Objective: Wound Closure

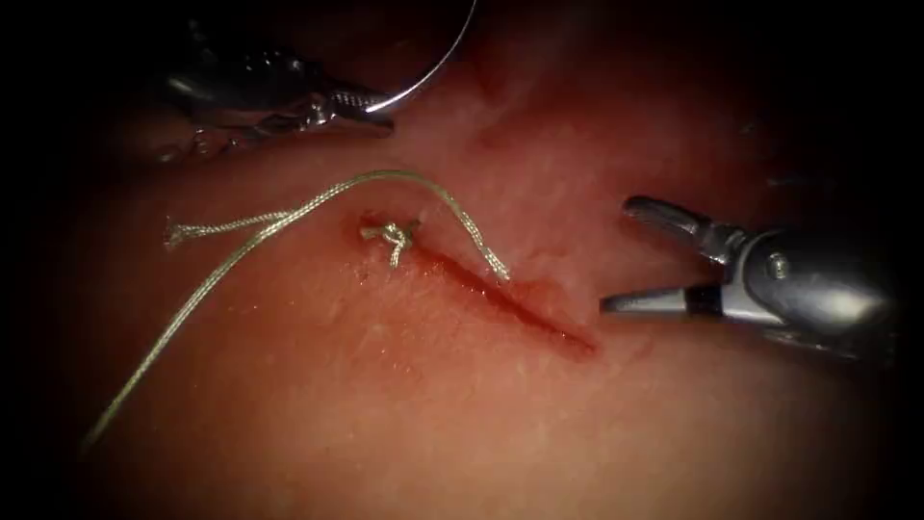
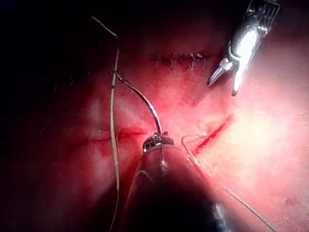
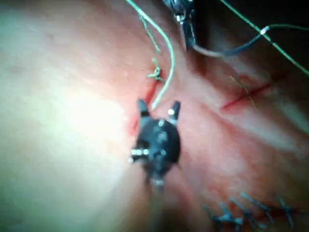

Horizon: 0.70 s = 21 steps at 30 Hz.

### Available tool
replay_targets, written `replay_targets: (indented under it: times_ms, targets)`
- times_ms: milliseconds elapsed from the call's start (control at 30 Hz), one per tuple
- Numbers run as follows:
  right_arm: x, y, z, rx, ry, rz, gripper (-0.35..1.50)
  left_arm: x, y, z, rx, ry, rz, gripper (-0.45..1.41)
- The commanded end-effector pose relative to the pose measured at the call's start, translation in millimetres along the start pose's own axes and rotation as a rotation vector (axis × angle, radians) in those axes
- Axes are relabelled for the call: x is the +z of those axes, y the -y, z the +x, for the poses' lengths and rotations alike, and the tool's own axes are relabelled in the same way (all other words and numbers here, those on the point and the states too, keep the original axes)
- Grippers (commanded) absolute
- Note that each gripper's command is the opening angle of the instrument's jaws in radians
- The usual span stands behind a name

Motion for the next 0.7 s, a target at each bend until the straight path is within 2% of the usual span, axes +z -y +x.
replay_targets:
  times_ms: [33,167,200,300,333,433,700]
  targets:
    - [0.5,0.2,-0.3,0.019,0.006,-0.005,1.26,1.3,0.2,0.7,0.001,-0.003,-0.004,-0.45]
    - [-0.1,0.1,-0.7,0.043,0.017,-0.031,1.25,2.7,-0.3,1.3,0.009,-0.010,-0.015,-0.45]
    - [-0.4,0.1,-0.9,0.069,0.024,-0.048,1.23,4.0,-1.1,0.9,0.017,-0.015,-0.020,-0.45]
    - [-0.4,0.2,-1.0,0.119,0.028,-0.055,1.18,5.0,-1.9,0.5,0.024,-0.018,-0.020,-0.45]
    - [-0.3,0.3,-1.1,0.196,0.038,-0.088,1.06,5.9,-2.5,0.1,0.038,-0.023,-0.014,-0.45]
    - [0.4,0.4,-0.8,0.420,0.038,-0.212,1.03,7.5,-3.8,-1.5,0.057,-0.040,-0.002,-0.45]
    - [1.6,-0.2,-0.2,0.626,0.031,-0.329,1.03,7.7,-5.4,-3.5,0.089,-0.046,0.100,-0.45]
